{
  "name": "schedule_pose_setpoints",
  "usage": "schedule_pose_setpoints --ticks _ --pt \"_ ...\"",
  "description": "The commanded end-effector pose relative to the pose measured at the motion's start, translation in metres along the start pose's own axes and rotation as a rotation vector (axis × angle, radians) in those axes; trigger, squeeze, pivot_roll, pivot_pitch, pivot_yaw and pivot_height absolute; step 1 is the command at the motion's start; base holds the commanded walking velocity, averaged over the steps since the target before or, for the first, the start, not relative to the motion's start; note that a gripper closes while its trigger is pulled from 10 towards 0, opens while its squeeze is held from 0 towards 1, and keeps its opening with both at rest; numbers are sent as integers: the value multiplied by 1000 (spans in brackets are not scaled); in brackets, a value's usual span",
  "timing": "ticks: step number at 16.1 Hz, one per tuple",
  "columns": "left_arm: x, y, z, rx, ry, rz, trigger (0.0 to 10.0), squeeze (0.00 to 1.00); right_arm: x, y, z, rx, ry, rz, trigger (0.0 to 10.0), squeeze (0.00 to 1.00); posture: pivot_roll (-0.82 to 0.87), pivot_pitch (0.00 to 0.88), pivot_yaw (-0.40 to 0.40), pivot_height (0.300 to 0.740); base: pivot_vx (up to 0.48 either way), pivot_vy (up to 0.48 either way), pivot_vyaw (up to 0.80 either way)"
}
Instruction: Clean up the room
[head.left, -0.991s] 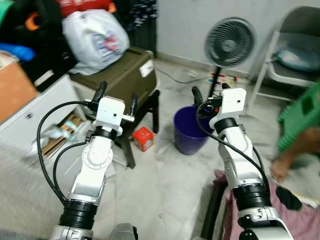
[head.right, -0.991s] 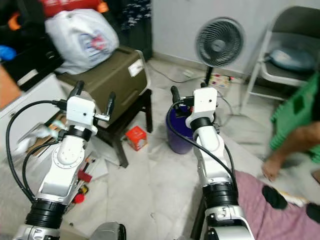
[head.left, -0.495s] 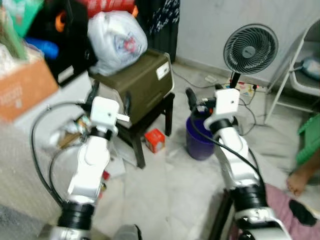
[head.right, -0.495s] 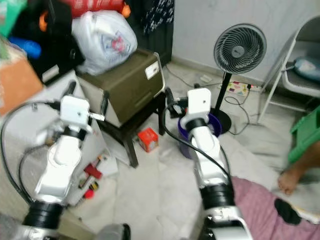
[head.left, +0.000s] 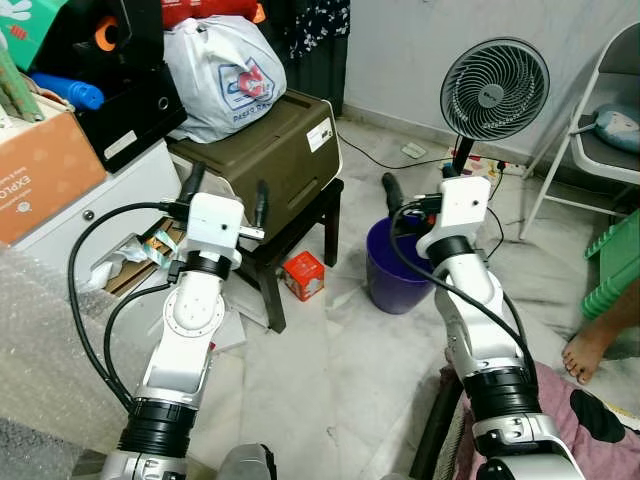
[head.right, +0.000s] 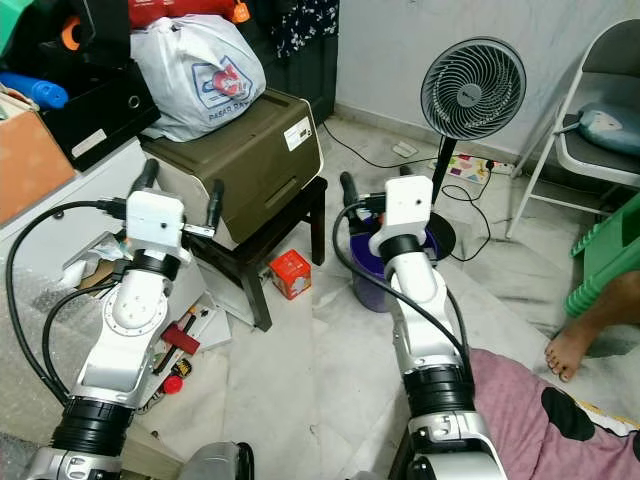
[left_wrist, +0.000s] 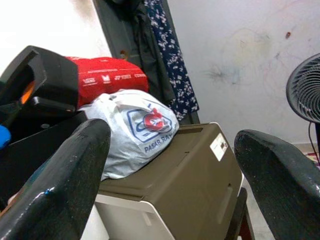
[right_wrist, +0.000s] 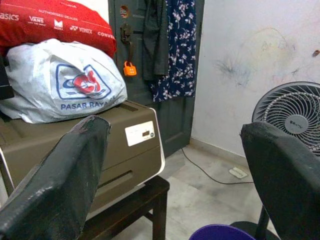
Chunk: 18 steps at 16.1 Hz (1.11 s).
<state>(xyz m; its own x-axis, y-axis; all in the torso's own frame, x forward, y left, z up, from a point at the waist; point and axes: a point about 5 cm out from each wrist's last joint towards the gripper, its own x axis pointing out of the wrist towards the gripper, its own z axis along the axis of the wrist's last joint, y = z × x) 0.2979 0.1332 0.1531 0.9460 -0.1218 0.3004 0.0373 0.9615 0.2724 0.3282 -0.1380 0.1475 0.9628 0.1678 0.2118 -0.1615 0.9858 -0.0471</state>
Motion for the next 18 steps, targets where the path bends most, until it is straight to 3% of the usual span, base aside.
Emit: schedule_pose_setpoints --ticks 1,6,18 --pt "2 1 2 -3 -2 -3 10000 0 2 -2 5 -3 -21 -12 10000 0 29 0 1 740 0 0 0" --pt "2 0 2 -11 -2 -10 10000 0 1 -2 5 1 -18 -17 10000 0 29 0 1 740 0 173 0" --pt "2 0 3 3 -14 -11 10000 0 2 -3 5 -2 -19 -22 10000 0 29 0 2 740 0 0 0"
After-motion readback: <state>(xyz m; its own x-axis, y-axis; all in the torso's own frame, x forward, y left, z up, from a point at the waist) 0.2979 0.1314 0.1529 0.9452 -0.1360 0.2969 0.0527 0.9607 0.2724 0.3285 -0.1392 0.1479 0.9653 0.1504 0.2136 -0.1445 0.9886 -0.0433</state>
